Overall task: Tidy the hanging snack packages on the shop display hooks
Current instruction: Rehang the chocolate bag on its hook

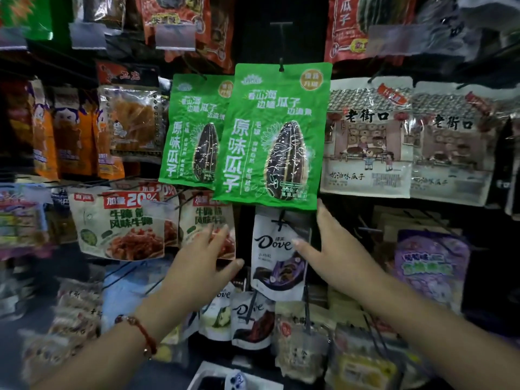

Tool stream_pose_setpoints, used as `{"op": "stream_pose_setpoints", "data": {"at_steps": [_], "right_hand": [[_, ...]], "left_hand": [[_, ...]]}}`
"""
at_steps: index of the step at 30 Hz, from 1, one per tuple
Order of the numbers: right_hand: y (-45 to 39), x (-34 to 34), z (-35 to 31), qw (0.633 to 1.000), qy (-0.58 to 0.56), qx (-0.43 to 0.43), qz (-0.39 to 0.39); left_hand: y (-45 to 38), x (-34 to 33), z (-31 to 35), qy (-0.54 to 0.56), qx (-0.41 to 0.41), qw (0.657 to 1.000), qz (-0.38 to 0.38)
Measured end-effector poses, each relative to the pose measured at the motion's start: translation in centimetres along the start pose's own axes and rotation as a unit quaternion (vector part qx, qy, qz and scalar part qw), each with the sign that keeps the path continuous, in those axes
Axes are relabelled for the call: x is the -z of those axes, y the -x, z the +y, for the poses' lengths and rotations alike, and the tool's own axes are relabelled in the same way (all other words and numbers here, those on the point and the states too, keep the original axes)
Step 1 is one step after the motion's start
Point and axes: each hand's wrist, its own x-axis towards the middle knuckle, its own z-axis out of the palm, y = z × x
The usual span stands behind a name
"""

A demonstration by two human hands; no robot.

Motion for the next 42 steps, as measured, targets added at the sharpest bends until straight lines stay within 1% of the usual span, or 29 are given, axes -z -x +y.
{"op": "stream_pose_setpoints", "data": {"at_steps": [1, 3, 5, 9, 12, 15, 18, 20, 22, 24, 26, 29, 32, 34, 36, 38, 39, 42], "right_hand": [[0.9, -0.6, 0.4, 1.0, 0.022, -0.002, -0.016], [2.0, -1.8, 1.0, 0.996, 0.069, -0.019, -0.061], [2.5, -3.0, 1.7, 0.989, 0.106, -0.031, -0.094], [2.1, -5.2, 3.5, 0.98, 0.174, -0.039, -0.092], [0.8, -5.9, 4.3, 0.982, 0.166, -0.059, -0.071], [-1.3, -6.9, 5.0, 0.99, 0.102, -0.087, -0.031], [-2.8, -7.9, 5.5, 0.991, -0.039, -0.128, 0.023], [-3.5, -8.5, 5.7, 0.976, -0.153, -0.148, 0.05], [-4.2, -9.1, 6.0, 0.953, -0.249, -0.159, 0.067], [-4.9, -9.6, 6.4, 0.927, -0.323, -0.171, 0.079], [-5.4, -9.8, 6.6, 0.904, -0.375, -0.191, 0.076], [-5.7, -9.9, 6.2, 0.874, -0.432, -0.211, 0.066], [-5.4, -10.0, 5.4, 0.853, -0.468, -0.223, 0.057], [-5.0, -10.1, 4.9, 0.841, -0.486, -0.232, 0.044], [-4.4, -10.2, 4.5, 0.821, -0.517, -0.24, 0.019], [-3.6, -10.4, 4.2, 0.797, -0.555, -0.238, -0.006], [-3.2, -10.5, 4.2, 0.782, -0.577, -0.237, -0.015], [-1.4, -10.7, 3.6, 0.739, -0.632, -0.229, -0.05]], "left_hand": [[0.3, -0.8, 0.0, -0.043, -0.01, 0.998, -0.033], [0.8, -2.2, 0.4, -0.095, -0.028, 0.992, -0.082], [0.8, -3.2, 1.2, -0.132, -0.04, 0.985, -0.1], [-0.4, -4.6, 2.5, -0.212, -0.076, 0.968, -0.108], [-2.0, -5.7, 2.7, -0.258, -0.092, 0.954, -0.12], [-3.9, -6.5, 2.6, -0.277, -0.094, 0.949, -0.117], [-5.7, -7.2, 2.3, -0.278, -0.092, 0.947, -0.132], [-6.4, -7.8, 2.0, -0.269, -0.1, 0.948, -0.138], [-6.8, -8.4, 1.8, -0.259, -0.109, 0.949, -0.141], [-6.8, -8.8, 1.6, -0.249, -0.12, 0.95, -0.144], [-6.8, -9.1, 1.4, -0.233, -0.131, 0.953, -0.145], [-6.8, -9.3, 1.2, -0.186, -0.133, 0.965, -0.131], [-6.4, -9.2, 0.8, -0.111, -0.124, 0.982, -0.094], [-5.8, -9.1, 0.6, -0.027, -0.109, 0.991, -0.069], [-5.1, -8.9, 0.4, 0.081, -0.079, 0.992, -0.049], [-4.5, -8.6, 0.3, 0.201, -0.04, 0.978, -0.033], [-4.1, -8.2, 0.5, 0.271, -0.016, 0.962, -0.032], [-3.0, -6.9, 1.1, 0.466, 0.061, 0.881, -0.048]]}}
